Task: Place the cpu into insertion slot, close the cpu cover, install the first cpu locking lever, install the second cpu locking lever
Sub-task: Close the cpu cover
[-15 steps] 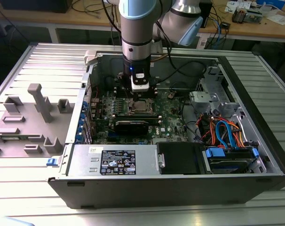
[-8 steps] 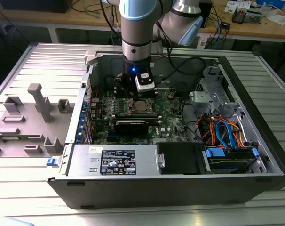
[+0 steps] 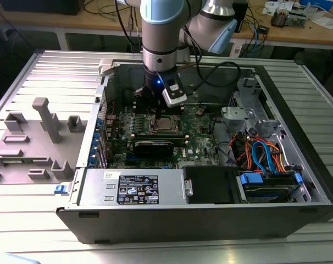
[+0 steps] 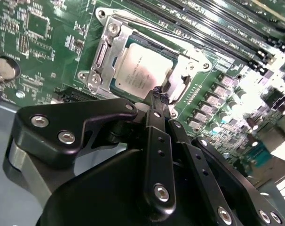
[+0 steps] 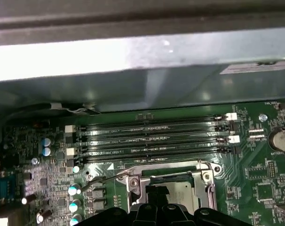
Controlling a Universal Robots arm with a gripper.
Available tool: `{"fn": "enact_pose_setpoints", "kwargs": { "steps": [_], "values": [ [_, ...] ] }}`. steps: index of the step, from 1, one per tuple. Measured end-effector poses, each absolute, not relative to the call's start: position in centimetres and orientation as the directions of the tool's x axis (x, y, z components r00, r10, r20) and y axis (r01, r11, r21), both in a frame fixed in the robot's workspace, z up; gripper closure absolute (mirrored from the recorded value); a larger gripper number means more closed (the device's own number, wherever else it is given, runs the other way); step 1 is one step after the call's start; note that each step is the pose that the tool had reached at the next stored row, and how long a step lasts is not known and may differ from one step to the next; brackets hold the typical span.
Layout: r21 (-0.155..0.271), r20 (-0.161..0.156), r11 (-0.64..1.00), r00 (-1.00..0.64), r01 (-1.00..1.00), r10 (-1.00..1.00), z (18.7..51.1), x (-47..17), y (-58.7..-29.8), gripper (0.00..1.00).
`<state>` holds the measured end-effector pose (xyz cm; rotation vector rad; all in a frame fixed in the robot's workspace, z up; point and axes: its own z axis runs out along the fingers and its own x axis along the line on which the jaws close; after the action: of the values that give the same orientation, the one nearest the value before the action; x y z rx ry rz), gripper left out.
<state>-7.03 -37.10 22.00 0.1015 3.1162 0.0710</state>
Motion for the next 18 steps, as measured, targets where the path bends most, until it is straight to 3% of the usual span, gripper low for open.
{"fn": "enact_pose_setpoints", "kwargs": {
  "steps": [4,18],
  "values": [
    [0.006,-0.014,0.999,-0.999,0.044,0.044,22.00,-7.03,-37.11,0.89],
    [0.007,-0.030,1.000,-0.999,-0.022,-0.021,21.46,-7.28,-37.14,0.89]
  ]
}}
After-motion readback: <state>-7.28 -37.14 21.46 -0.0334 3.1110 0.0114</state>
